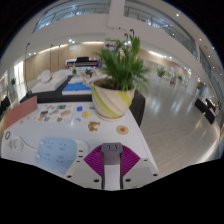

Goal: Unplug charger

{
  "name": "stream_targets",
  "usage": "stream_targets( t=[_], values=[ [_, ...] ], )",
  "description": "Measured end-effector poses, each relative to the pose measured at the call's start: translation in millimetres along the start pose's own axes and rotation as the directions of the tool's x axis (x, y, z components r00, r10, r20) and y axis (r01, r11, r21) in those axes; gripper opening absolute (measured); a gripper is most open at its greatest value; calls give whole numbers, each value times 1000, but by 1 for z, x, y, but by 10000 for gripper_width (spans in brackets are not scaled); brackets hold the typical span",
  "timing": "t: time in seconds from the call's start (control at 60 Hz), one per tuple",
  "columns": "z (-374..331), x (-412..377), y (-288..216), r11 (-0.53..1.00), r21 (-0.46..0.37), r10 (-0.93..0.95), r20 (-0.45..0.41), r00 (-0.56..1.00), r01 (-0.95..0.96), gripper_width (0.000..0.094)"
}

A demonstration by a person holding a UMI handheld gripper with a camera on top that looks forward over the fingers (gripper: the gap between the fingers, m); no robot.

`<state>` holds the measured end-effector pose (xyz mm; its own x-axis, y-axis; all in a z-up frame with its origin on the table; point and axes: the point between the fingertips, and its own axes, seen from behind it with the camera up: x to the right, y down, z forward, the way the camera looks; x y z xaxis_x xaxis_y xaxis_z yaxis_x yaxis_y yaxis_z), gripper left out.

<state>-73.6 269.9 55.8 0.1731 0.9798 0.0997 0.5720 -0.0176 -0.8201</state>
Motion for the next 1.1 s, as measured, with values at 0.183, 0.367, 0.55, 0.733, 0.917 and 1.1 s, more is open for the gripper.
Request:
stream_targets(
  t=[0.183,0.367,0.55,0.733,0.917,1.1],
  values=[
    [42,8,37,997,-72,-38,8,999,39,251],
    [53,17,27,995,-78,-56,-8,998,55,637],
    [-23,13,3,995,-102,15,45,999,-11,842],
    [-174,18,-13,995,-99,-21,25,999,23,849],
    [-265,16,6,992,-125,24,17,1000,-22,848],
    [-282,9,14,993,-114,22,22,1000,-20,850]
  ],
)
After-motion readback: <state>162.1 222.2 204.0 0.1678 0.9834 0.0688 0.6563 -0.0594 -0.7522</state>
